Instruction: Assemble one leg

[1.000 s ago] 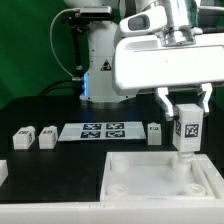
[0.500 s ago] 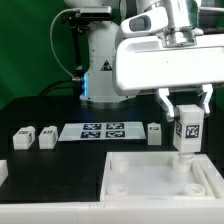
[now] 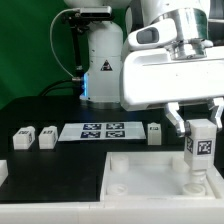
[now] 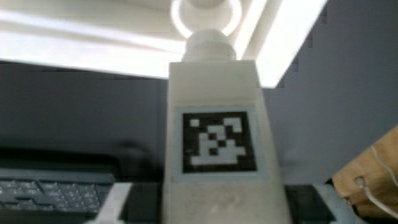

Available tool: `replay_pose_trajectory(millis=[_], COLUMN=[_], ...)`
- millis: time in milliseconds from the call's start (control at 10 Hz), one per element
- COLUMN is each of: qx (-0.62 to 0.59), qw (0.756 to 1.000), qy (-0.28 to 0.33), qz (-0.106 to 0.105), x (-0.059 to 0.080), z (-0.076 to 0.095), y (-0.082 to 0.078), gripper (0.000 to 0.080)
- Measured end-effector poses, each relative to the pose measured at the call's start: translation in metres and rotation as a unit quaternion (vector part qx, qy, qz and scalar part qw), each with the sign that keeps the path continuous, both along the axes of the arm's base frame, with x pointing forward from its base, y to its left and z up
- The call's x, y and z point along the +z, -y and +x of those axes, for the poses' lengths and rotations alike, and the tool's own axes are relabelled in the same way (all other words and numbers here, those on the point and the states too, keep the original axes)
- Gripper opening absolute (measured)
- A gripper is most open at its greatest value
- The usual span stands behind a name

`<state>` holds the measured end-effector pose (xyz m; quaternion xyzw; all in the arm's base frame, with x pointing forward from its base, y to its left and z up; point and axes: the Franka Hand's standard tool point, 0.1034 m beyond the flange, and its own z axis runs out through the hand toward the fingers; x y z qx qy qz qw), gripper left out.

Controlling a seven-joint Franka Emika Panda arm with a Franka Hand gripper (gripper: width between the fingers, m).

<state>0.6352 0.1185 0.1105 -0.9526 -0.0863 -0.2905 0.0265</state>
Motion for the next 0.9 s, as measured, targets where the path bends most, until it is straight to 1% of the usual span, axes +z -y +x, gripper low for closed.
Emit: replay_pose_trajectory(millis=[100,300,400,700,900], qx=[0.002,-0.004,-0.004,-0.004,-0.003], qw=[1.000,1.000,1.000,1.000,1.000], qy=[-0.006,-0.011,-0.014,-0.015,-0.020], qz=[-0.003,-0.002,-0.002,-0.003,-0.005], x=[-0.004,-0.002,-0.005,-0.007,-0.015], z=[0.001,-0.002,-0.003,-0.003,-0.005], y=[0.003,0.004,0.004,0.007,0.007], gripper=[0.0297,0.0297,0.0297,0.0297,0.0297])
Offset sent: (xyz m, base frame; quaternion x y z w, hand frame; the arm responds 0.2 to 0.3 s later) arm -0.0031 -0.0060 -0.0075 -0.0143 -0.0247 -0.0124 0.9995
